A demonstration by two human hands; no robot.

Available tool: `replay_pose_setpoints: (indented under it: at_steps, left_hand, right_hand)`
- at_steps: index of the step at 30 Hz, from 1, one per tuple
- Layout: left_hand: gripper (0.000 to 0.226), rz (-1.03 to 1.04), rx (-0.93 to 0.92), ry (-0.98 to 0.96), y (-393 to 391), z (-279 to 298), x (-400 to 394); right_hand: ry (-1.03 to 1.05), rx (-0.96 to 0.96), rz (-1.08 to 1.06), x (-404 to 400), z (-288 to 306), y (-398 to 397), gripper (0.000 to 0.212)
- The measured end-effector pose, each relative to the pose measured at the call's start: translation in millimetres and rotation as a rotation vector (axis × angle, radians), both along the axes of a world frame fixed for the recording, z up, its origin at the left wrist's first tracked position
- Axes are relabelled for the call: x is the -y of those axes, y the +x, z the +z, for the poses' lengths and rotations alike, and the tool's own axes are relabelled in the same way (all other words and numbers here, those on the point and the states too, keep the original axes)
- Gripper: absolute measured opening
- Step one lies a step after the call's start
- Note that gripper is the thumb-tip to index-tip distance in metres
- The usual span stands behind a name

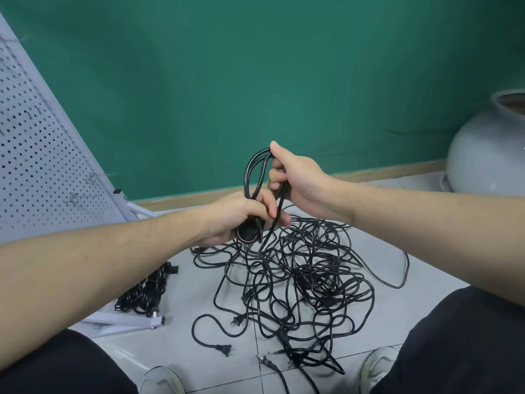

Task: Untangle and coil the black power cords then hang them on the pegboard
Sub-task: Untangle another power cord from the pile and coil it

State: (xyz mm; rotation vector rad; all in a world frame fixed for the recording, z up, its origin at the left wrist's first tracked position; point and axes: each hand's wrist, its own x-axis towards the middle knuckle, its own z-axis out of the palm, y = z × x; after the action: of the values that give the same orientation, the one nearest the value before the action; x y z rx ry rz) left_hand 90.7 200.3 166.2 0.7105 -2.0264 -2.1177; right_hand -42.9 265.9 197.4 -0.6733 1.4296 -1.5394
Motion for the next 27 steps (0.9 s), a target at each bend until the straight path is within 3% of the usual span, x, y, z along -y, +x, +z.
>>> replay_pose_setpoints:
  at_steps: [6,11,16,18,21,24,27]
  left_hand:
    - [0.032,-0.139,-0.019,0.200,3.8,11.4,-1.3]
    - [0.032,-0.141,0.032,0.134,2.8,13.1,0.7]
    - [0.028,0.023,-0.016,0.067,0.5,8.0,-0.5]
    - [0.028,0.091,-0.081,0.098,-2.3,13.1,-1.1]
    - [0.027,0.186,-0.148,0.129,-3.8,21.5,1.0]
    - [0.028,0.285,-0.201,0.104,-4.8,26.3,7.0]
    - [0.028,0.336,-0.259,0.138,-8.2,30.5,7.9]
  right_hand:
    - [-0.012,0.059,0.009,-0.2,0.9,-5.7,0.038]
    - [0.049,0.027,0.040,-2.3,-4.4,-9.8,0.039]
    - [0.110,0.130,0.087,-1.4,-11.4,-12.0,0.058]
    - [0.120,0.117,0.174,-3.3,-16.1,-15.6,0.055]
    - [0.219,-0.171,0.398,-10.4,-28.5,-16.5,0.033]
    - [0.385,-0.521,0.638,-18.3,-32.7,-7.5,0.049]
    - [0.390,-0.696,0.849,-22.7,-31.1,5.7,0.057]
